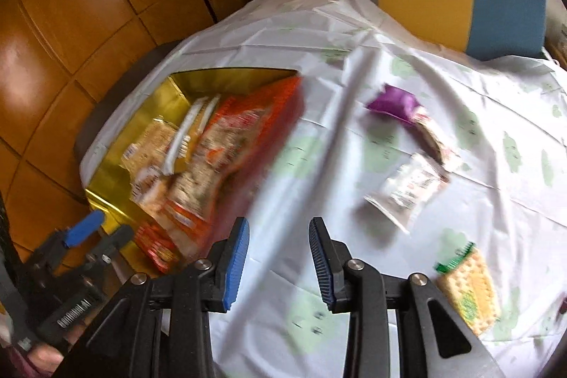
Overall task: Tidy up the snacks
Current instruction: 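Move the left tool to the white red-labelled packet and grasp it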
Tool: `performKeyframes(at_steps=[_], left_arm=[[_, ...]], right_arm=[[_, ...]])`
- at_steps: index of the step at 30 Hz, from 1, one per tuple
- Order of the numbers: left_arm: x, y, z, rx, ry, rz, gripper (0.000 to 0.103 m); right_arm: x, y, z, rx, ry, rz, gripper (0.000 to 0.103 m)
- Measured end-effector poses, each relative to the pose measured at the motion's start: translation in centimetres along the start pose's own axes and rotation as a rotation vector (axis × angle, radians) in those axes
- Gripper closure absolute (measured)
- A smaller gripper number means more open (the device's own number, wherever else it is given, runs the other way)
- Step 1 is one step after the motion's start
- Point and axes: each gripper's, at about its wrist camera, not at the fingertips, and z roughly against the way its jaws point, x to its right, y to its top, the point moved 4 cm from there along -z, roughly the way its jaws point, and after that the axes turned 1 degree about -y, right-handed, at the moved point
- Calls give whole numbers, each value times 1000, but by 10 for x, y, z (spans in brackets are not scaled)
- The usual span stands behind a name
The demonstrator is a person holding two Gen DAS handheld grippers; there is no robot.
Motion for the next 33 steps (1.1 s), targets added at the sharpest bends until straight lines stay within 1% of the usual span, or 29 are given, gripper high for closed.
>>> performKeyframes(at_steps=[7,12,14,20,23,25,27,31,33], left_arm=[[16,-1,5,2,-13,-46,39],[28,-1,6,2,-21,-81,39],[33,-2,7,1,-25,-93,39],[53,-4,8,-4,-49,-151,39],[66,-3,9,-4,-67,-190,39],[78,-2,10,-4,-84,-221,39],[89,-1,11,-3,-97,-248,39],[117,1,9,-18,-140,-296,39],[131,3,4,-35,-165,-323,39]], right_arm=[[50,-20,15,-8,-89,-34,68],[95,-27,34,-9,-196,-38,67],[111,-28,42,-9,-239,-39,65],[178,-40,58,-15,-374,-102,64],[211,-50,59,-14,-412,-194,64],[235,-61,59,-3,-417,-293,64],[253,-68,57,-40,-449,-382,64],[270,-70,62,-27,-421,-484,64],[272,-72,62,-30,-415,-504,64]])
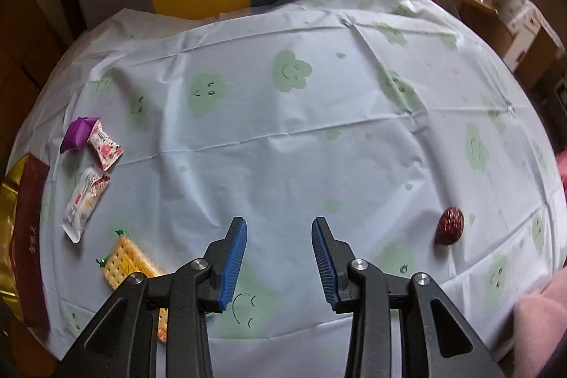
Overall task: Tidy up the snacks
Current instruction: 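Move the left tool to the white red-labelled packet and grasp it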
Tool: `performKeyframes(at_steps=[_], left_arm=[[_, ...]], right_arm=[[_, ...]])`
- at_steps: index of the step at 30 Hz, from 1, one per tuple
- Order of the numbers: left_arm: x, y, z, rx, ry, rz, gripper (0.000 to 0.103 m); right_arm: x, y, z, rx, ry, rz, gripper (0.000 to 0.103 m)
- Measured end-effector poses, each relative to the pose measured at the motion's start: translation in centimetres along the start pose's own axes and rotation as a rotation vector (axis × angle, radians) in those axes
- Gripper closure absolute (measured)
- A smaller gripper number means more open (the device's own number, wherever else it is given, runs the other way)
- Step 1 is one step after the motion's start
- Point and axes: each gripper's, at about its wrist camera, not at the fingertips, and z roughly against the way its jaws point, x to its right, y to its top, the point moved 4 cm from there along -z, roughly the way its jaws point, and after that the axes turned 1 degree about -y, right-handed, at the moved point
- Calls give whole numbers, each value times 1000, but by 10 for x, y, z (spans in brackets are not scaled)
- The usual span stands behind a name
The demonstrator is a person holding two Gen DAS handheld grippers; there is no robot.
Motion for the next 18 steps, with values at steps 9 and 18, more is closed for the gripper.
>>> performKeyframes(at_steps=[9,18], left_arm=[[37,18,-48,-102,-64,-66,39],[54,45,-88,-140,-75,-85,32]], right_arm=[[-11,-1,8,24,21,37,64],[-11,0,12,32,45,39,64]])
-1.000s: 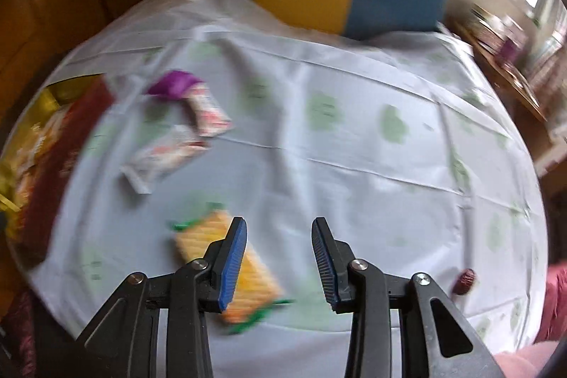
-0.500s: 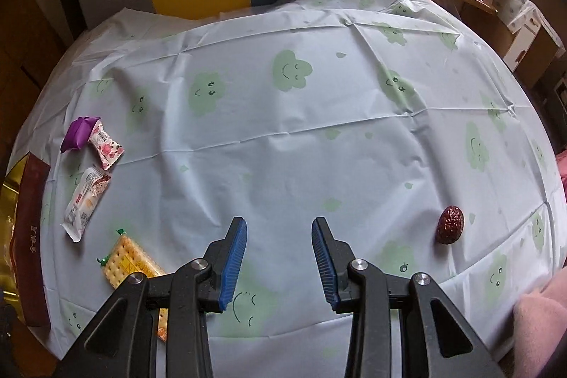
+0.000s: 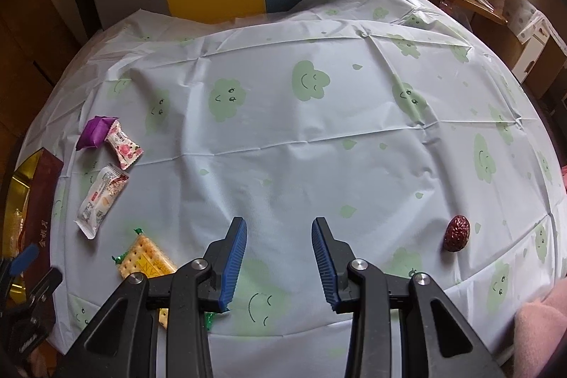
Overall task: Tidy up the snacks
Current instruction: 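Move the left tool to the white red-labelled packet and grasp it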
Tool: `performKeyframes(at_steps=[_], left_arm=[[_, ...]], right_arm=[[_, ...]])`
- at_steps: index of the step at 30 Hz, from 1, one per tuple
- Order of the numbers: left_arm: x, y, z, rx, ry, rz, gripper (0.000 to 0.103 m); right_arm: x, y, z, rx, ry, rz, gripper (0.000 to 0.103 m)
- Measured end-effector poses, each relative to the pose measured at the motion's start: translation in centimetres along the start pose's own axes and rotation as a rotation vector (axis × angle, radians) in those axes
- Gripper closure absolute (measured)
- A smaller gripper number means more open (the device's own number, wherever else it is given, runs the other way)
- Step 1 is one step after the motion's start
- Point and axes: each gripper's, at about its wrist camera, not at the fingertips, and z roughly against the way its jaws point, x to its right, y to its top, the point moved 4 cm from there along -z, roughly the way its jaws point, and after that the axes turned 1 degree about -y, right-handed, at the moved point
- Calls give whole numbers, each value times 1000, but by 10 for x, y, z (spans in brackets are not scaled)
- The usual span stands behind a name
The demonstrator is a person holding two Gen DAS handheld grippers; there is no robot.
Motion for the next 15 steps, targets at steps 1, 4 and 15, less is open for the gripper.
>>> performKeyframes(at_steps=[1,4,15], left_arm=[[2,6,-6,-7,-5,-6,31],[7,17,-23,-29,-30,-25,31],[19,49,-77,-39,18,-83,29]], right_arm=[[0,0,0,1,3,-2,64],[0,1,1,3,8,-8,64],[-1,3,2,9,30,-15,64]])
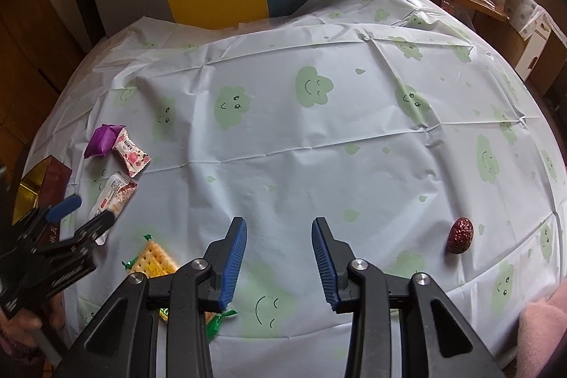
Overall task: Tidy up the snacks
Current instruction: 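Move the left tool to the white red-labelled packet and grasp it, then lift the white packet with the left tool while the right tool grasps the purple candy pack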
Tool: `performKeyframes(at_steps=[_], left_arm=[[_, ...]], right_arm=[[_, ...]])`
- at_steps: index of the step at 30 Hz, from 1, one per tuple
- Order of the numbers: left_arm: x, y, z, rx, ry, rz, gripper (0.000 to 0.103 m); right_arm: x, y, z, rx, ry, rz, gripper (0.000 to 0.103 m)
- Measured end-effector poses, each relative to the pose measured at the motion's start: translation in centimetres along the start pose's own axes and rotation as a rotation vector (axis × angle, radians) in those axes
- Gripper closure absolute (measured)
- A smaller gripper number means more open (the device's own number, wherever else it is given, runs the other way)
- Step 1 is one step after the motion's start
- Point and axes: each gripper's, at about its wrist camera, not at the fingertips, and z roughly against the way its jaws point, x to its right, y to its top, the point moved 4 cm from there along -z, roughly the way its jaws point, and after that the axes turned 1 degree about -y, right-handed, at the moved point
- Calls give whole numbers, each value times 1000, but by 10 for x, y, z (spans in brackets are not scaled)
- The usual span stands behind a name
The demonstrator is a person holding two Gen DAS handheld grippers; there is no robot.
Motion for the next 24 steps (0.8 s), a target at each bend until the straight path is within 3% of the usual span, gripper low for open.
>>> performKeyframes(at_steps=[2,3,4,5,11,19,24], left_arm=[[2,1,-6,4,-2,-9,34],[3,-1,-9,-3,1,-18,53],[5,-3,-9,4,-5,-20,55],[6,-6,-6,20,-9,-18,65],[11,-42,17,55,-18,-2,67],[3,-110,51,165,-8,60,61],[4,-120,53,222,0,53,61]], right_arm=[[0,0,0,-2,-1,-1,64],[0,0,-1,-2,-2,0,64],[0,0,-1,-2,-2,-1,64],[1,0,-1,-1,-2,-2,64],[0,0,-2,4,-3,6,64],[-8,-2,-4,-2,-9,46,64],[-16,-6,-6,-2,7,88,64]])
